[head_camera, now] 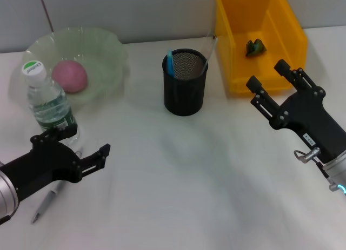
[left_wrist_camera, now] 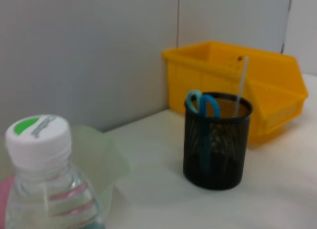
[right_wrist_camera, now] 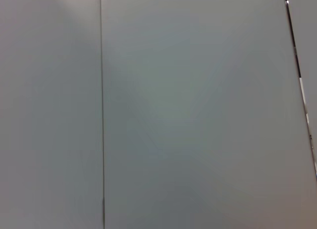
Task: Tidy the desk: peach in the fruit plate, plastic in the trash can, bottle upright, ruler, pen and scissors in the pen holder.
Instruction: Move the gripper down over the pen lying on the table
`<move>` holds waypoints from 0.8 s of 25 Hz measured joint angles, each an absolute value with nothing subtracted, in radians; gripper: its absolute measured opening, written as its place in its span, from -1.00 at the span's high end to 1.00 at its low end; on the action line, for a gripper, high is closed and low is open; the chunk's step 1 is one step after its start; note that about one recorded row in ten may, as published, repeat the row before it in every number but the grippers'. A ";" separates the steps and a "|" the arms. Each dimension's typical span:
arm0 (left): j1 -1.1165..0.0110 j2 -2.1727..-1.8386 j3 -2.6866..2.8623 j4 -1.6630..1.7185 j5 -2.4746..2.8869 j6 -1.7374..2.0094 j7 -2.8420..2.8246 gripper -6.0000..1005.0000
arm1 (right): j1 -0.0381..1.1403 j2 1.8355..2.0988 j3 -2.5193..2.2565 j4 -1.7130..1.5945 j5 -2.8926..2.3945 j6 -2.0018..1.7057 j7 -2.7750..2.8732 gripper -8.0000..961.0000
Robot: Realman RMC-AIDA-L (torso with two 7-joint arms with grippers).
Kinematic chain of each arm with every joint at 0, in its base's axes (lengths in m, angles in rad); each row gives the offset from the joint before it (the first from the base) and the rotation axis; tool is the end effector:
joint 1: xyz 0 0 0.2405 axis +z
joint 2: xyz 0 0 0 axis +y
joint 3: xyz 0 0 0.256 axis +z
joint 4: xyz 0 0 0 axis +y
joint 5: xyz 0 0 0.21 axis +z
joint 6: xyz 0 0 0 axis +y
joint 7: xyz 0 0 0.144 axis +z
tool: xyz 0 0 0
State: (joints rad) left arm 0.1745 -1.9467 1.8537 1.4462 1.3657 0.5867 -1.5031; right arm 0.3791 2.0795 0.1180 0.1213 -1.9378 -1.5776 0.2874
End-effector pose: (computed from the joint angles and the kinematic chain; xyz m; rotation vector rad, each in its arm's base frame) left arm -0.2481 0.2553 -0.0179 -2.3241 -0.5750 -0.4634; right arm 0.2910 0.2693 -0.0348 -1.8522 0.3624 1.0502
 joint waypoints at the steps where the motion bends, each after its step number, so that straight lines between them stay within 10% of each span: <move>1: 0.175 -1.990 1.794 1.521 1.703 0.635 -1.824 -0.67 | 0.379 2.080 0.118 0.121 -1.938 -1.578 0.287 -0.45; 6: 0.152 -2.065 1.692 1.598 2.080 0.783 -2.125 -0.67 | 0.371 2.080 0.118 0.093 -1.989 -1.587 0.293 -0.44; 20: 0.020 -2.067 1.692 1.615 2.353 0.921 -2.437 -0.66 | 0.351 2.079 0.118 0.038 -2.060 -1.603 0.359 -0.43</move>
State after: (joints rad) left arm 0.0205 -2.0669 1.6924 1.6149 2.3533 0.9210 -2.4368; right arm 0.3508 2.0792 0.1181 0.0383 -2.0603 -1.6028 0.3586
